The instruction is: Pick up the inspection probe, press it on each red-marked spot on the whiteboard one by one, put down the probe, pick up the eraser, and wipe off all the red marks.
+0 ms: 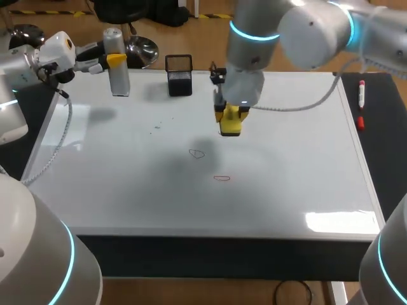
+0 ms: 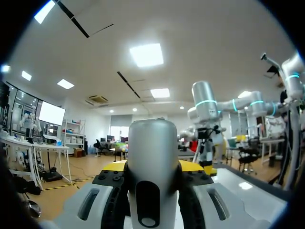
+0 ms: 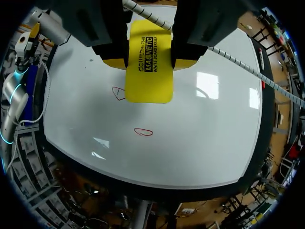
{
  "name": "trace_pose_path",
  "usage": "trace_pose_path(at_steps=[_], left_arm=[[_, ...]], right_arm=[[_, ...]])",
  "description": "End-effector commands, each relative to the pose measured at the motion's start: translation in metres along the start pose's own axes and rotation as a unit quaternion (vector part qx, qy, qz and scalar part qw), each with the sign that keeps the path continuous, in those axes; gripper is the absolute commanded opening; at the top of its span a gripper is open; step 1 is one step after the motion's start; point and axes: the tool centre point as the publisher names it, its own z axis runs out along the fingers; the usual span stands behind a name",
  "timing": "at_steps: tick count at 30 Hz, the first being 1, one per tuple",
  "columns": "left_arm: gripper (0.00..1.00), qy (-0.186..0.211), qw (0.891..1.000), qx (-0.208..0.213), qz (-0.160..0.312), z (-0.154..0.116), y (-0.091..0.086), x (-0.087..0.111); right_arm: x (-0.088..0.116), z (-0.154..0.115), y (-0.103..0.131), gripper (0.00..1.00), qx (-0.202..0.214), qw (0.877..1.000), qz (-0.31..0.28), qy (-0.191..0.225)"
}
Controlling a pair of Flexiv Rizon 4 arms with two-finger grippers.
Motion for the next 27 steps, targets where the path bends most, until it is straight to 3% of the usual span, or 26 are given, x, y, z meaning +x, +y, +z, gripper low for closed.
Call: trace_pose_path(at_steps=[1,9,15,27], left_arm=[[0.00,-0.002,1.000,0.000,0.001,0.001,-0.001,0.001],[0.00,-0.002,1.000,0.000,0.001,0.001,-0.001,0.001],[0.00,-0.002,1.000,0.000,0.001,0.001,-0.001,0.001],[0.00,-0.002,1.000,0.000,0.001,0.001,-0.001,0.001]], right_arm=[[-0.018,0.019,-0.016,0.00,-0.020,1.000,-0.004,0.010],[-0.047,0.034,-0.023,0.00,-0.022,0.999,-0.018,0.024],[-0.067,0.047,-0.013,0.00,-0.035,0.999,-0.022,0.034],[-0.077,0.075,0.001,0.00,-0.044,0.997,-0.002,0.062]])
